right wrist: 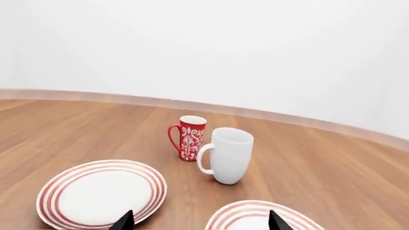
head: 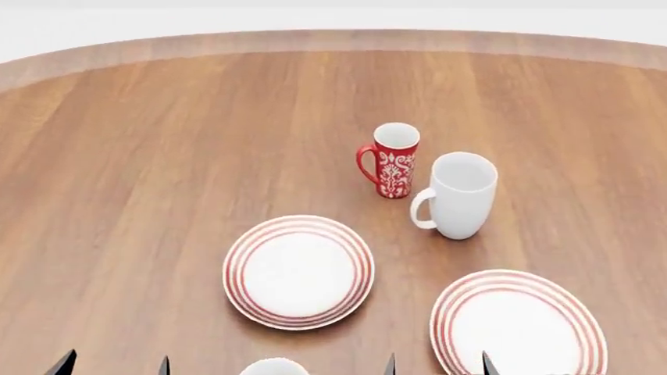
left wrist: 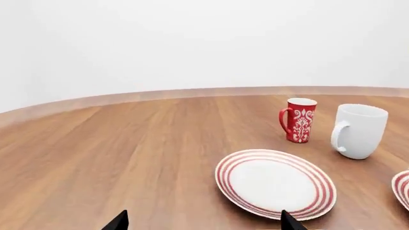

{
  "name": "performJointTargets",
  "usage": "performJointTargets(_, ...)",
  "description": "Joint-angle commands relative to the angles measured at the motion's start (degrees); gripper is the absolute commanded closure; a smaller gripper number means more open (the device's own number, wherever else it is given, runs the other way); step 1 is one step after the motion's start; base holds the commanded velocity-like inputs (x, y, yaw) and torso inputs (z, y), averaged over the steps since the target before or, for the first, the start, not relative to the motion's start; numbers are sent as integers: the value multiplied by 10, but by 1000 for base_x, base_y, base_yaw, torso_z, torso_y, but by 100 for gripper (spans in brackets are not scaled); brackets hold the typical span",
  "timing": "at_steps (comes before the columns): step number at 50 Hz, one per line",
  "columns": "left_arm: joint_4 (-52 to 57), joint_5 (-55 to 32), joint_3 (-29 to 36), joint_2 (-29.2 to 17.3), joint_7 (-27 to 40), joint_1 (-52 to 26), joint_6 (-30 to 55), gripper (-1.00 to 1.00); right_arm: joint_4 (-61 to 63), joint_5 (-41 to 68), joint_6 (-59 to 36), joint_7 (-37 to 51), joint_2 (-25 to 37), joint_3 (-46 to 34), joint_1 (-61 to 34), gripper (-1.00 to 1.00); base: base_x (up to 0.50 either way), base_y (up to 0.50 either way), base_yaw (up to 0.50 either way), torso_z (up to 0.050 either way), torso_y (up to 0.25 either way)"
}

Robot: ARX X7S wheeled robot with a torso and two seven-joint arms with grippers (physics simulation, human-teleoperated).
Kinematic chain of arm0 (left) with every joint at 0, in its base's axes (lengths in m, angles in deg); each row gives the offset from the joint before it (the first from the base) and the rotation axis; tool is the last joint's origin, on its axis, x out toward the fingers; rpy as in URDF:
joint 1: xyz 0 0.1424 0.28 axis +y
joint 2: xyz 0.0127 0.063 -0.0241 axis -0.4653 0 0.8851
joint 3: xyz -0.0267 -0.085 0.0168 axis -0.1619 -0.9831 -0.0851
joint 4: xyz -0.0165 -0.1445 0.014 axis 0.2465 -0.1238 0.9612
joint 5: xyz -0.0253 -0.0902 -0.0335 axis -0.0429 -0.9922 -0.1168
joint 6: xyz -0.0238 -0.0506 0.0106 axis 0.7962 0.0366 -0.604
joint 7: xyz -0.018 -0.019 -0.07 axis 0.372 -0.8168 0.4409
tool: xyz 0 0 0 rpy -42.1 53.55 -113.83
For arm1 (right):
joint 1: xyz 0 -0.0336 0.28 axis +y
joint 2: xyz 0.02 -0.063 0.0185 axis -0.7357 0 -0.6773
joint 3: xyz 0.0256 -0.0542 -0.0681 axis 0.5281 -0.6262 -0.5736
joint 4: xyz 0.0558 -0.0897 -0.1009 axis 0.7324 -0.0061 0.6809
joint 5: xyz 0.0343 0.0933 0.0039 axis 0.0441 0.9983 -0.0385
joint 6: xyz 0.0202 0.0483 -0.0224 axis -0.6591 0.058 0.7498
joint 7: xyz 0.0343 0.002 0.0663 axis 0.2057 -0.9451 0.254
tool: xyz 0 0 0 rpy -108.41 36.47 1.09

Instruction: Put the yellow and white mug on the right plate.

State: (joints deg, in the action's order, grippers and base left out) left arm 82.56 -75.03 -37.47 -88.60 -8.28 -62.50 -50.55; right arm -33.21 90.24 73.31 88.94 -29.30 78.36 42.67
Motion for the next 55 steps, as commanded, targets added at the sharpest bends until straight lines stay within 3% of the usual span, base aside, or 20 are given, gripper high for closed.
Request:
performJointTargets(1,-3,-3,5,-3,3,-2,-1,-100,-1,3,2,3,4,-5,0,-100,500,0,0,0,0)
performJointTargets(14,-4,-7,8,-8,7,-2,-3,-100,-2,-1,-2,13,6,-9,-3,-100,486,0,0,0,0)
performJointTargets(33,16,-14,12,-15,17,2,4,-100,7,7,-27,-6,28,-22,-8,-100,0,0,0,0,0)
performJointTargets(48,12,-16,17,-18,21,1,2,-100,90,41,-148,-114,142,-36,-1,-100,0,0,0,0,1)
performJointTargets(55,14,-18,19,-21,22,2,2,-100,148,65,-162,-158,191,-34,32,-100,0,0,0,0,0)
